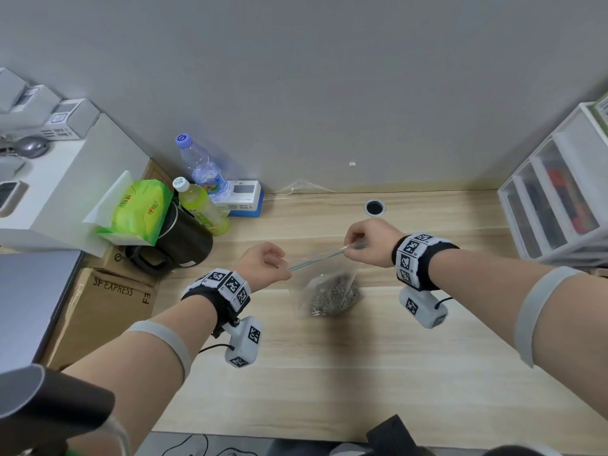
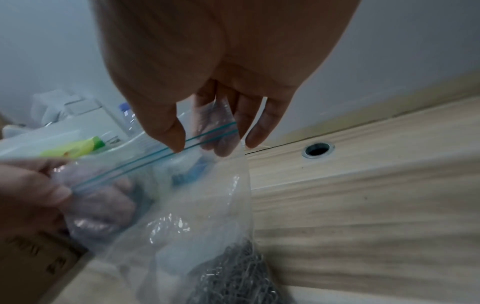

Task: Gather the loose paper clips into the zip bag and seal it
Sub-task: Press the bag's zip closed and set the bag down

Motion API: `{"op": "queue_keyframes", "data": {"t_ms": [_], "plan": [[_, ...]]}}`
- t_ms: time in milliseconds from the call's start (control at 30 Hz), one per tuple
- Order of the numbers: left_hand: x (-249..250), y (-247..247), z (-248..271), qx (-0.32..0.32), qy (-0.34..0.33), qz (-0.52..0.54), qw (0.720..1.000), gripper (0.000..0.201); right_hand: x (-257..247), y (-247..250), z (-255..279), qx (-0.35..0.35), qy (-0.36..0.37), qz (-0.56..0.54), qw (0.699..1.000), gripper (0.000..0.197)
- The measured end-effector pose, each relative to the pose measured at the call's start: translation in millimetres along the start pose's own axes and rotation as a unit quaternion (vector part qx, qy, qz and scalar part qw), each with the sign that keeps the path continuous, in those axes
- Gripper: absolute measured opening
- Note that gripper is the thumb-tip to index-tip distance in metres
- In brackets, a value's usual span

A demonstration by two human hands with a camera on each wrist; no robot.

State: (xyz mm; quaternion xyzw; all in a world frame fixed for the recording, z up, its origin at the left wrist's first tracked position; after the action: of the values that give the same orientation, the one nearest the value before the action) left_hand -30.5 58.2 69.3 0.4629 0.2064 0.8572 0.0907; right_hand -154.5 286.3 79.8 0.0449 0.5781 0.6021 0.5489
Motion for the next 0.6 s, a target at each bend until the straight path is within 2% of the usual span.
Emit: {"op": "queue_keyframes", "data": {"t_ms": [67, 133, 200, 267, 367, 500, 600], "plan": [[-7.3, -7.4, -6.5, -0.005, 0.024, 0.034, 0.999, 0.028, 8.5, -1.9, -4.7, 0.023, -0.024, -0.079, 0.996, 0.019], [-13.0, -12.9, -10.4, 0.019, 0.05, 0.098, 0.994, 0.018, 19.2, -8.8, -9.3, 0.041, -0.064, -0.148, 0.986, 0.039], [-22.1, -18.5, -16.8, 0.044, 0.088, 0.165, 0.981, 0.017, 32.5, -25.0, -16.8, 0.024, -0.101, -0.229, 0.968, 0.05], [-33.3, -22.6, -23.2, 0.053, 0.118, 0.199, 0.971, 0.021, 42.2, -45.4, -23.4, -0.02, -0.117, -0.246, 0.962, 0.05], [-52.0, -33.5, -31.3, 0.011, 0.16, 0.218, 0.963, 0.022, 51.4, -72.7, -30.4, -0.076, -0.14, -0.246, 0.956, 0.044], [-66.5, -51.7, -35.1, -0.062, 0.164, 0.144, 0.974, 0.021, 62.5, -98.7, -38.6, -0.098, -0.145, -0.174, 0.969, 0.012], [-71.2, -50.9, -40.9, -0.023, 0.174, 0.16, 0.971, 0.028, 69.1, -101.0, -41.8, -0.105, -0.178, -0.188, 0.96, 0.024]]}}
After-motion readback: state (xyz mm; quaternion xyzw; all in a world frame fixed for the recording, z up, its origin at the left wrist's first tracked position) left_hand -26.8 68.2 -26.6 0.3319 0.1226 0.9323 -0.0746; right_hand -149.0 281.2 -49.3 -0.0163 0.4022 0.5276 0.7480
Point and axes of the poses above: each hand's wrist, its own z-axis away from the middle knuckle, its own y-axis out of the back of the hand, x = y × z, the point moved 5 cm from there along -z, towards the middle knuckle, and after that the axes turned 5 degrees about z, right-handed, at the moved point
